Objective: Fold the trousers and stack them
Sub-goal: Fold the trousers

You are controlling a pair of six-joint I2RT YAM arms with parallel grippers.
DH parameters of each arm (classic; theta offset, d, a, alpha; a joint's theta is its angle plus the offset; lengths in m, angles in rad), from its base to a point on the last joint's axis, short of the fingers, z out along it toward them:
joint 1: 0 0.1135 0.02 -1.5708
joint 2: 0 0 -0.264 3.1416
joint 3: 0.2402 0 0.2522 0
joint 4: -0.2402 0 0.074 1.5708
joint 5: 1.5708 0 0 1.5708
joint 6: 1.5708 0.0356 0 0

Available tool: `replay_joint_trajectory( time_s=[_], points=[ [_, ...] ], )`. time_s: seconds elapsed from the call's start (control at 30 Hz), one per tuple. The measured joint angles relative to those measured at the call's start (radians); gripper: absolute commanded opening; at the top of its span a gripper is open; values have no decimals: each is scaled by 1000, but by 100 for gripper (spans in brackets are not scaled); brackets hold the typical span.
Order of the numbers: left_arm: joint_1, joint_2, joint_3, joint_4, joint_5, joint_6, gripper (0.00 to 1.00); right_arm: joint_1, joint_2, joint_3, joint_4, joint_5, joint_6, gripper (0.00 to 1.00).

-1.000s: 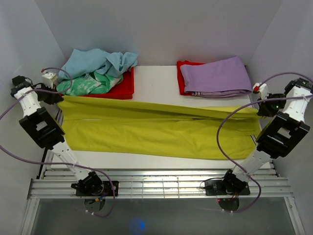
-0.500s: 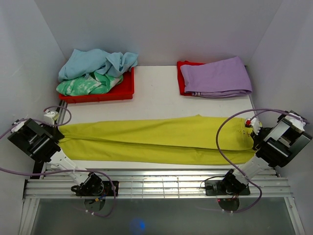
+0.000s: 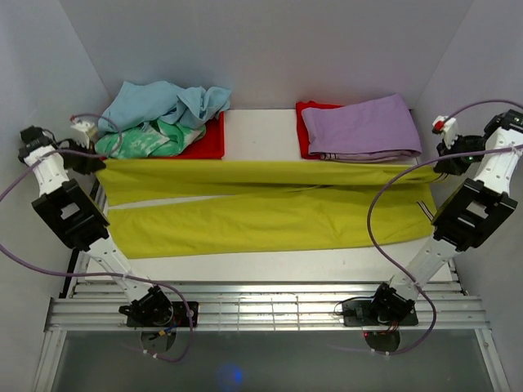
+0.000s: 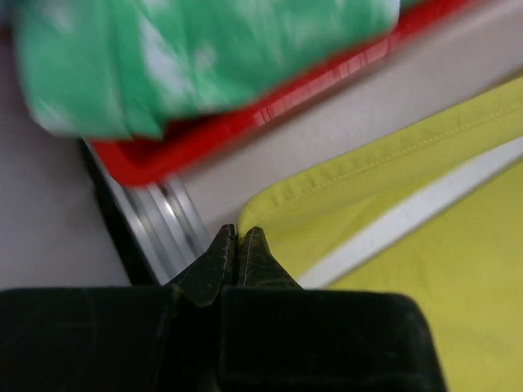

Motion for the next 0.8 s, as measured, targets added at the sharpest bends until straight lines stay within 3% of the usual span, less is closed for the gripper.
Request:
replay_joint_trajectory(
  time_s=[0.13,0.23,0.43,0.63,0.73,0.8],
  points=[
    [-42,125,401,-14,82,-150,0,16,16,155,-13,-105,75,8],
    [-41,126,492,51,113,-253,0,16,-15,152,7,-158,140,8],
    [-27,16,294,274,141,-370,0,-13,-149,-9,168,-227,225,8],
    [24,-60,113,336,226,-372,0,-53,-206,-90,191,-262,140,8],
    [85,-114,17,292,300,-291,0,-81,-242,-202,185,-257,30,8],
    [140,-165,-72,219,327,-158,0,-100,-276,-322,182,-232,-49,8]
  ],
)
